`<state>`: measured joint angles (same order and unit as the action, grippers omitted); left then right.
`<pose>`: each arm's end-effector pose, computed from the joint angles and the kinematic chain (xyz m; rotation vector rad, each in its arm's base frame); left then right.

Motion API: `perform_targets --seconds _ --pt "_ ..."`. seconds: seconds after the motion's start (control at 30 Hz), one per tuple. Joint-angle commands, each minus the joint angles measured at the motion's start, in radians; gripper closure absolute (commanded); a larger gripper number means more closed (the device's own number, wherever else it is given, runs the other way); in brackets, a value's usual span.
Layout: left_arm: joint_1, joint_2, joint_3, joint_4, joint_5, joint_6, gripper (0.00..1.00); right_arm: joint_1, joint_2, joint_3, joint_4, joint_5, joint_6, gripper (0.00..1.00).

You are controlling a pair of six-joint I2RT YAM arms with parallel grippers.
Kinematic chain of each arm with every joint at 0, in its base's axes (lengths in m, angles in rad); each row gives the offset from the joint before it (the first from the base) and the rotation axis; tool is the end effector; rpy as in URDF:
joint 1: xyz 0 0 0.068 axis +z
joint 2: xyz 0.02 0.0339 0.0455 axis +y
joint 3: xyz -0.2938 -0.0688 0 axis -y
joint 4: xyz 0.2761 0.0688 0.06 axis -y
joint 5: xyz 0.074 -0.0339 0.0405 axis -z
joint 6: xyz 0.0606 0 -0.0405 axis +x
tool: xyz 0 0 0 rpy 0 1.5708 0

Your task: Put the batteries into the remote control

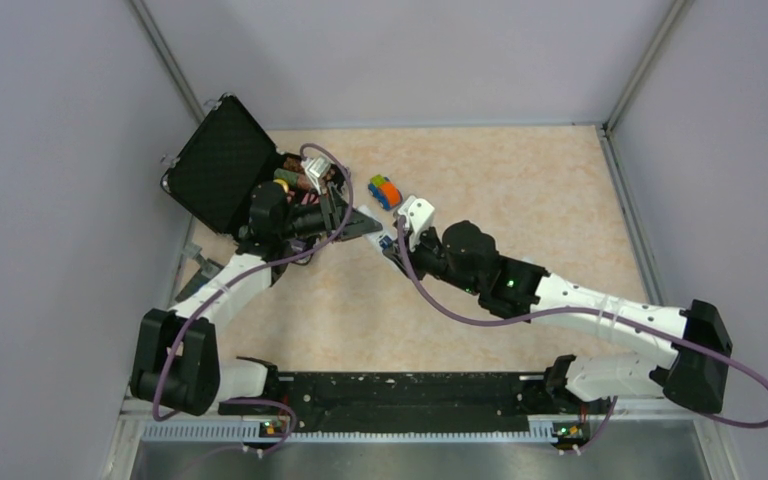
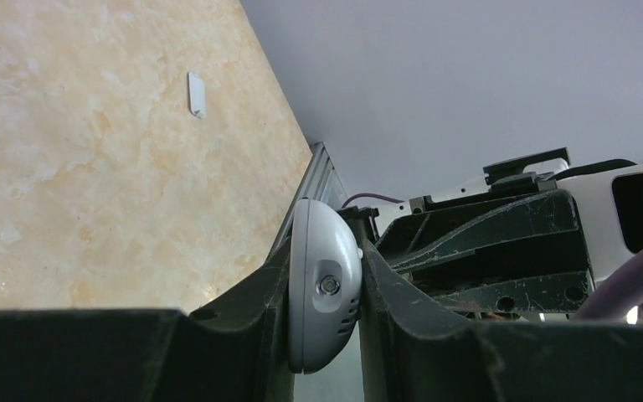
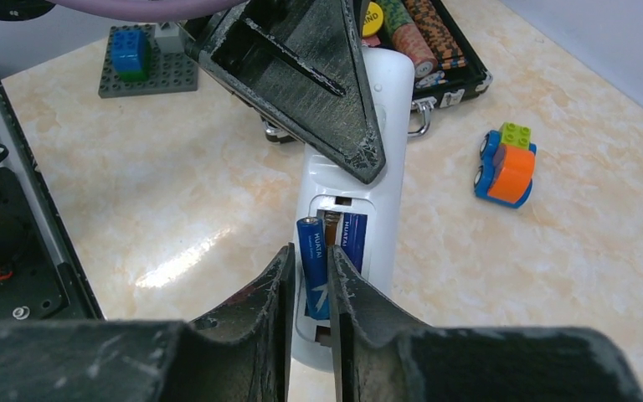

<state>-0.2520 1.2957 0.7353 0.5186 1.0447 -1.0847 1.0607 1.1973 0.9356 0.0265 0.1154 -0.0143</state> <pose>0.2874 -0.1281 0.2960 0.1714 1.9401 -1.7837 0.1650 0.2807 0.3423 -0.8744 1.6315 0.6361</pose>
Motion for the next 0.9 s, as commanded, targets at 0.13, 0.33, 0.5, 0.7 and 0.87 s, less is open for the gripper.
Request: perform_targets --seconds 0.13,0.33,0.5,0.7,0.87 --pt "-0.004 -0.05 0.054 -0.015 0.018 0.043 1.0 0.009 0.018 -0.002 -0.055 0.043 0.047 0.86" --pt "-0.004 -0.055 0.057 -0.042 0.017 0.057 1.0 0.009 0.024 0.005 -0.035 0.049 0.08 0.96" --pt "-0.004 -0.065 0.063 -0.099 0.011 0.103 1.0 0.009 -0.003 -0.003 0.068 0.072 0.138 0.99" --pt "-0.004 -0.083 0.074 -0.209 -0.012 0.187 1.0 0.005 -0.031 0.011 0.1 0.105 0.199 0.98" --pt "-0.003 -0.108 0.085 -0.307 -0.03 0.288 1.0 -0.06 -0.061 0.015 -0.015 0.203 0.35 0.98"
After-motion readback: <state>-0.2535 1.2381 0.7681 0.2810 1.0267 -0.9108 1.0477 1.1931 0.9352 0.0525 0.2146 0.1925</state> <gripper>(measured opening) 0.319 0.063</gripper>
